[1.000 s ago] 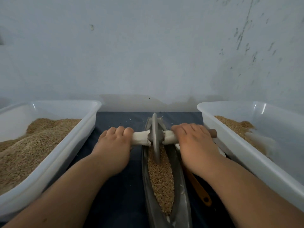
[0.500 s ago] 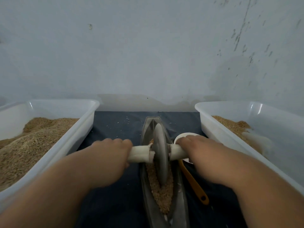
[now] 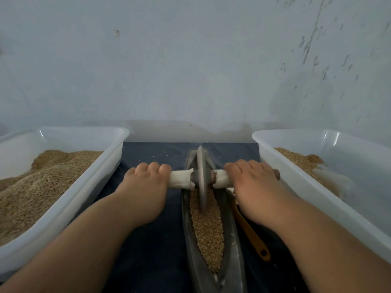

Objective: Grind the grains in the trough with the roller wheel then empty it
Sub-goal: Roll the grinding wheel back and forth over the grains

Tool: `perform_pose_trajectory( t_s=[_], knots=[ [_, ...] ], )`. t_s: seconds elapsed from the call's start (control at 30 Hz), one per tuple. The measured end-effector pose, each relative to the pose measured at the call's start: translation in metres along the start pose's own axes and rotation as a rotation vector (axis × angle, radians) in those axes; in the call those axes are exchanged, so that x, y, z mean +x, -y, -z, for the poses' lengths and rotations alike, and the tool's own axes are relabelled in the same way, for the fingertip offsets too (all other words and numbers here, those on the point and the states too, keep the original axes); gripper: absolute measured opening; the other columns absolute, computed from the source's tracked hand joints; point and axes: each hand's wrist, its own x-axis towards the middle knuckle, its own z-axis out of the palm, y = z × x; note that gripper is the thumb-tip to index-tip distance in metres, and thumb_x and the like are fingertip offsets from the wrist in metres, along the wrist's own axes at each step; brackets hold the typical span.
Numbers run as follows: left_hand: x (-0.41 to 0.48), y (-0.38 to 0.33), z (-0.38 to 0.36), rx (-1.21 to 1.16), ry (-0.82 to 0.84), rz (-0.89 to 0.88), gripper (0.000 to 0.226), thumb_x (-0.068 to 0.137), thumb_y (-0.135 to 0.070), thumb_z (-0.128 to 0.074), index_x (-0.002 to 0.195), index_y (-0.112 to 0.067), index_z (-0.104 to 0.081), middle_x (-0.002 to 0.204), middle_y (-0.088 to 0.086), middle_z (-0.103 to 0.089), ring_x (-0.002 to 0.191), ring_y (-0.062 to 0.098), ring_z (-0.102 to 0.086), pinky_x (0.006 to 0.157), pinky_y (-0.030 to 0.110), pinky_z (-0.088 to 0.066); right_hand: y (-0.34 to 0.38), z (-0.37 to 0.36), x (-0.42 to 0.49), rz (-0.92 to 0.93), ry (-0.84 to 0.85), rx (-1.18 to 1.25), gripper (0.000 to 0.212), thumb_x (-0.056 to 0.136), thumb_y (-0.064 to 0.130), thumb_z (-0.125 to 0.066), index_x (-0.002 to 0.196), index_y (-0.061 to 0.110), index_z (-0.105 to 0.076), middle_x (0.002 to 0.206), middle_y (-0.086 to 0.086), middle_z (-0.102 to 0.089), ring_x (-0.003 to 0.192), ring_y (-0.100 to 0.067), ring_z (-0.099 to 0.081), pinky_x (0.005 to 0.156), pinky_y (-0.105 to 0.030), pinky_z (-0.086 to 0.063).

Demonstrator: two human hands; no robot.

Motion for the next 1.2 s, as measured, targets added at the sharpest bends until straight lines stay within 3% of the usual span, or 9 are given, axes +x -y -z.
perform_pose_trajectory(
  t_s=[0.17, 0.27, 0.37, 0.5, 0.6, 0.7, 0.83, 1.0, 1.2],
  knots=[
    [-0.031, 0.005, 0.035, -0.122, 0.259, -0.206, 0.019, 0.093, -0.041, -0.048, 0.097, -0.04, -0.03, 0.097, -0.013, -0.047, 0.085, 0.005, -0.047, 0.072, 0.026, -0.036, -0.01, 0.035, -0.037, 0.128, 0.281, 0.098, 0.032, 0.086, 0.012, -0.052, 0.091, 0.037, -0.032, 0.086, 0.012, -0.043, 0.07, -0.003, -0.043, 0.054, -0.024, -0.032],
    [-0.037, 0.005, 0.046, -0.15, 0.356, -0.226, 0.018, 0.093, -0.044, -0.049, 0.093, -0.041, -0.031, 0.092, -0.012, -0.049, 0.083, 0.005, -0.051, 0.073, 0.026, -0.04, -0.013, 0.04, -0.041, 0.145, 0.332, 0.09, 0.023, 0.089, 0.018, -0.054, 0.099, 0.034, -0.041, 0.088, 0.009, -0.051, 0.072, -0.007, -0.052, 0.06, -0.03, -0.044],
    [-0.031, 0.005, 0.041, -0.136, 0.36, -0.21, 0.016, 0.094, -0.042, -0.049, 0.096, -0.038, -0.033, 0.092, -0.012, -0.049, 0.082, 0.005, -0.052, 0.073, 0.026, -0.041, -0.013, 0.036, -0.034, 0.121, 0.301, 0.111, 0.021, 0.089, 0.015, -0.052, 0.096, 0.031, -0.041, 0.084, 0.007, -0.048, 0.067, -0.005, -0.047, 0.054, -0.027, -0.038],
    [-0.013, 0.001, 0.016, -0.054, 0.154, -0.088, 0.018, 0.093, -0.036, -0.05, 0.103, -0.033, -0.036, 0.101, -0.009, -0.049, 0.085, 0.01, -0.047, 0.074, 0.028, -0.037, -0.007, 0.011, -0.012, 0.014, 0.068, 0.095, 0.036, 0.086, 0.008, -0.046, 0.115, 0.03, -0.045, 0.095, 0.01, -0.047, 0.084, -0.011, -0.047, 0.064, -0.031, -0.031],
    [0.006, -0.007, -0.009, 0.065, -0.113, 0.043, 0.033, 0.09, -0.024, -0.051, 0.122, -0.022, -0.043, 0.113, 0.001, -0.051, 0.101, 0.023, -0.05, 0.096, 0.038, -0.036, -0.006, -0.019, 0.01, -0.066, -0.089, 0.014, 0.046, 0.088, 0.012, -0.042, 0.132, 0.025, -0.042, 0.118, 0.0, -0.049, 0.106, -0.023, -0.044, 0.088, -0.037, -0.032],
    [0.018, -0.009, -0.022, 0.023, -0.317, 0.087, 0.04, 0.084, -0.01, -0.056, 0.124, -0.008, -0.056, 0.112, 0.013, -0.057, 0.106, 0.037, -0.052, 0.113, 0.052, -0.021, -0.007, -0.035, 0.024, -0.108, -0.16, 0.037, 0.048, 0.089, 0.015, -0.037, 0.136, 0.021, -0.043, 0.125, -0.004, -0.048, 0.112, -0.027, -0.044, 0.1, -0.04, -0.029],
    [0.015, -0.009, -0.023, 0.057, -0.351, 0.061, 0.047, 0.074, -0.008, -0.066, 0.12, -0.004, -0.059, 0.106, 0.015, -0.059, 0.101, 0.04, -0.055, 0.111, 0.057, -0.025, -0.01, -0.041, 0.02, -0.104, -0.123, 0.03, 0.051, 0.089, 0.018, -0.037, 0.14, 0.023, -0.037, 0.129, -0.002, -0.044, 0.115, -0.026, -0.042, 0.102, -0.039, -0.026],
    [0.0, -0.007, 0.002, 0.116, -0.047, -0.006, 0.037, 0.092, -0.031, -0.049, 0.126, -0.022, -0.036, 0.117, 0.0, -0.048, 0.103, 0.022, -0.048, 0.093, 0.035, -0.038, -0.011, -0.01, 0.001, -0.021, -0.007, 0.081, 0.047, 0.093, 0.02, -0.048, 0.137, 0.03, -0.034, 0.121, 0.003, -0.047, 0.108, -0.019, -0.043, 0.093, -0.035, -0.032],
    [-0.031, 0.005, 0.047, -0.135, 0.444, -0.189, 0.017, 0.094, -0.045, -0.047, 0.101, -0.035, -0.037, 0.096, -0.011, -0.052, 0.083, 0.006, -0.053, 0.072, 0.025, -0.042, -0.014, 0.036, -0.037, 0.142, 0.289, 0.105, 0.022, 0.09, 0.021, -0.053, 0.102, 0.035, -0.042, 0.088, 0.011, -0.048, 0.073, -0.006, -0.047, 0.061, -0.028, -0.042]
  ],
)
